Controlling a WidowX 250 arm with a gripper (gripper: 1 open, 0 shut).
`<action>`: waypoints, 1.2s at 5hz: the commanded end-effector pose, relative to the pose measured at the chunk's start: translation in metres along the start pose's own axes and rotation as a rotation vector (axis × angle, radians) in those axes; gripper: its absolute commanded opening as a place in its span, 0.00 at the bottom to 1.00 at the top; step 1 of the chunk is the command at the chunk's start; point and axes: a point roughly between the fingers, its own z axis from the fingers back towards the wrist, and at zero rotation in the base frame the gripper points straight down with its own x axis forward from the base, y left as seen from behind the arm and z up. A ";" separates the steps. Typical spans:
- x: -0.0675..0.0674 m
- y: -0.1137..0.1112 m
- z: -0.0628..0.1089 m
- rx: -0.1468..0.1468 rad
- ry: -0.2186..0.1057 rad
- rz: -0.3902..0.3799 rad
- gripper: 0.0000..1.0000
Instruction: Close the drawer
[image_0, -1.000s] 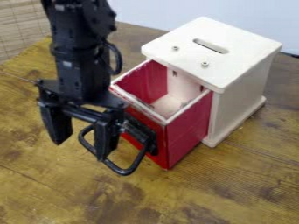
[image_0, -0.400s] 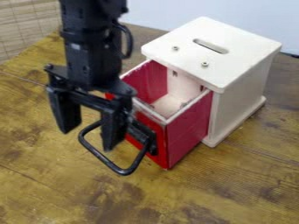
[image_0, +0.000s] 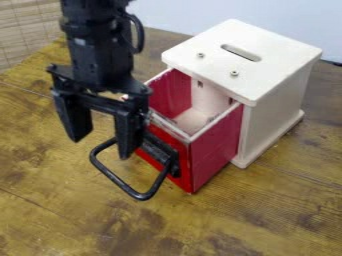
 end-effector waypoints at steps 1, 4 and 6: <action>0.014 -0.001 0.017 0.023 -0.056 0.002 1.00; 0.012 -0.006 0.014 0.025 -0.077 0.071 1.00; -0.008 -0.023 0.010 0.029 -0.098 0.051 1.00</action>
